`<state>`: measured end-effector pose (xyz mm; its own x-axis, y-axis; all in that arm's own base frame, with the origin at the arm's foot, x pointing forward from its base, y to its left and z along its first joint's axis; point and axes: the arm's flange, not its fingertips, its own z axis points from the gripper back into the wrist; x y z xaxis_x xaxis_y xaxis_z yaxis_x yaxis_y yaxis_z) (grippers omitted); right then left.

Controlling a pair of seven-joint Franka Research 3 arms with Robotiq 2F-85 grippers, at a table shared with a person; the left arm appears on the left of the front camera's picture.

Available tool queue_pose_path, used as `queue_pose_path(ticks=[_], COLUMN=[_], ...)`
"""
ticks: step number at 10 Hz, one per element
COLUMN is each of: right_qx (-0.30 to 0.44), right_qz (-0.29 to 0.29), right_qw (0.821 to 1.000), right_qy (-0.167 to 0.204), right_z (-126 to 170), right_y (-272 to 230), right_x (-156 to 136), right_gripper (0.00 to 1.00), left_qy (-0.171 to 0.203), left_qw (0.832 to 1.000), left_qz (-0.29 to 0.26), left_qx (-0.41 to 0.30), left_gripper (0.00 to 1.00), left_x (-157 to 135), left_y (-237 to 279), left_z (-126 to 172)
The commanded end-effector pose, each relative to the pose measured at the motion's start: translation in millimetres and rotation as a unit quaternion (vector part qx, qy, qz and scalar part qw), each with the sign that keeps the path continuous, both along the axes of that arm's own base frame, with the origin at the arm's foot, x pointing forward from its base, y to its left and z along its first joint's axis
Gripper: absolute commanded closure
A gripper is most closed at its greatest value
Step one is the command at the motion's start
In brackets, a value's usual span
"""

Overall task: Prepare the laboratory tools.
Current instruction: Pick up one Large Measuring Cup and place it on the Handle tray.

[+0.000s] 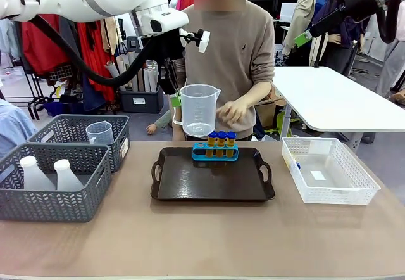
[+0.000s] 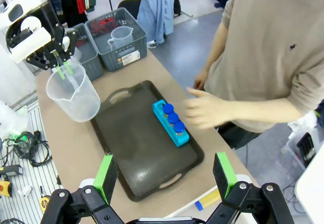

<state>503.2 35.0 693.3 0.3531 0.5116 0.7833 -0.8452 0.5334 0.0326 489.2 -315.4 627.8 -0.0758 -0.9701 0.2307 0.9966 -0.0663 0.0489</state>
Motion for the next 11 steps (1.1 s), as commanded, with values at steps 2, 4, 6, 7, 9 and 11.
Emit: queue_pose_path(ticks=[2, 4, 6, 7, 9, 11], right_qx=[0.004, 0.004, 0.004, 0.004, 0.004, 0.004], right_qz=[0.001, 0.001, 0.001, 0.001, 0.001, 0.001], right_qw=[1.000, 1.000, 1.000, 1.000, 1.000, 1.000], right_qy=[-0.002, -0.002, -0.002, -0.002, -0.002, -0.002], right_z=[1, 1, 1, 1, 1, 1], right_y=[1, 1, 1, 1, 1, 1], right_x=[-1, -1, -1, -1, -1, -1], right_gripper=[0.00, 0.00, 0.00, 0.00, 0.00, 0.00], left_qy=[0.015, 0.004, -0.031, -0.044, -0.052, -0.049], left_qw=[1.000, 0.999, 0.999, 0.998, 0.997, 0.997], left_qz=[-0.004, -0.043, -0.031, -0.037, -0.040, -0.041], left_qx=[0.002, 0.012, 0.020, 0.026, 0.027, 0.032], left_gripper=[1.00, 1.00, 1.00, 1.00, 1.00, 1.00], left_x=[-2, -1, 5, 13, 24, 37], left_y=[-7, -35, -67, -81, -106, -129], left_z=[-4, -26, -50, -67, -105, -143])
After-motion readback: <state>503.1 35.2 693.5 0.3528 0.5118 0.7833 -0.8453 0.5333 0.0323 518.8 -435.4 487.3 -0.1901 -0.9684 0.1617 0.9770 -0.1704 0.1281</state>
